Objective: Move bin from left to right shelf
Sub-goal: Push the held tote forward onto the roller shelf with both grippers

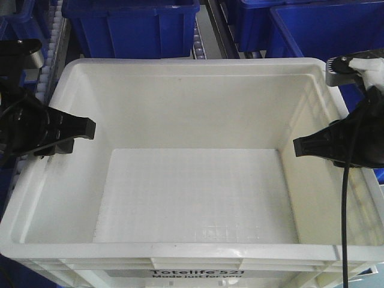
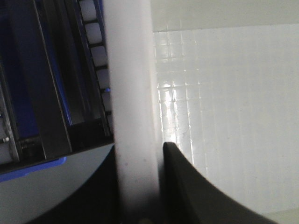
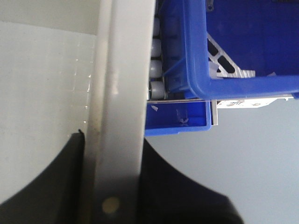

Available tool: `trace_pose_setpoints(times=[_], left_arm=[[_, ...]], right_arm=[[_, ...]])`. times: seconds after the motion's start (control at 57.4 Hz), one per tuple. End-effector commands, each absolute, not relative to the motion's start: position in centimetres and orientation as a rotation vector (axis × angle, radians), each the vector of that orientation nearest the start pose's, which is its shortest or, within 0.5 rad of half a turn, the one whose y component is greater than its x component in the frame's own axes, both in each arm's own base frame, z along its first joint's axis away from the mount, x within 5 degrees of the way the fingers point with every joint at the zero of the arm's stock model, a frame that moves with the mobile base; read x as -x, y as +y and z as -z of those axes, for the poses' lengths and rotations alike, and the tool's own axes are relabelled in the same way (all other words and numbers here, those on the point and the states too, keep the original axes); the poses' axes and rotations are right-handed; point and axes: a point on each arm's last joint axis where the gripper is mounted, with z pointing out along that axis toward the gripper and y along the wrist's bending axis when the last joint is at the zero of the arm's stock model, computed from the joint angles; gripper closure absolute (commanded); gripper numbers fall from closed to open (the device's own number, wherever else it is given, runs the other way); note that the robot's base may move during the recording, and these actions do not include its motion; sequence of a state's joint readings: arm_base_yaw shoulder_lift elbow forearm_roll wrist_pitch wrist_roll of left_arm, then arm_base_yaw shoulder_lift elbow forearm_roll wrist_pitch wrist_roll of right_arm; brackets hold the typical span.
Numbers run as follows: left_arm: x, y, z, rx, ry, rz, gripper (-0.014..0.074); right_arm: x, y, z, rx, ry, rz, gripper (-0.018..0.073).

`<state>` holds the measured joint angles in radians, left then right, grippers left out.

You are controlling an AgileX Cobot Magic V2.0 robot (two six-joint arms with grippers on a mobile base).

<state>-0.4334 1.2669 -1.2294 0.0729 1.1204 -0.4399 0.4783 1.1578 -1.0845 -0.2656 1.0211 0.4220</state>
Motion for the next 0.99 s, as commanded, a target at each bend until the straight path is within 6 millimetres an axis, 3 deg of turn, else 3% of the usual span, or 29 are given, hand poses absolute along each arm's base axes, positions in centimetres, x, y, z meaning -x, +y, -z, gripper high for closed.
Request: trace_pose_setpoints(times=[0.0,0.976], left_arm=[[-22.3,-9.95,-38.32,-0.029,2.489,0.292,0.0603],[-22.3,-9.95,-38.32,-0.029,2.489,0.292,0.0603]], right_arm=[[-20.84,8.36,-37.37,0.195,2.346,-0.051,0.0549],[-20.84,8.36,-37.37,0.195,2.346,-0.051,0.0549]])
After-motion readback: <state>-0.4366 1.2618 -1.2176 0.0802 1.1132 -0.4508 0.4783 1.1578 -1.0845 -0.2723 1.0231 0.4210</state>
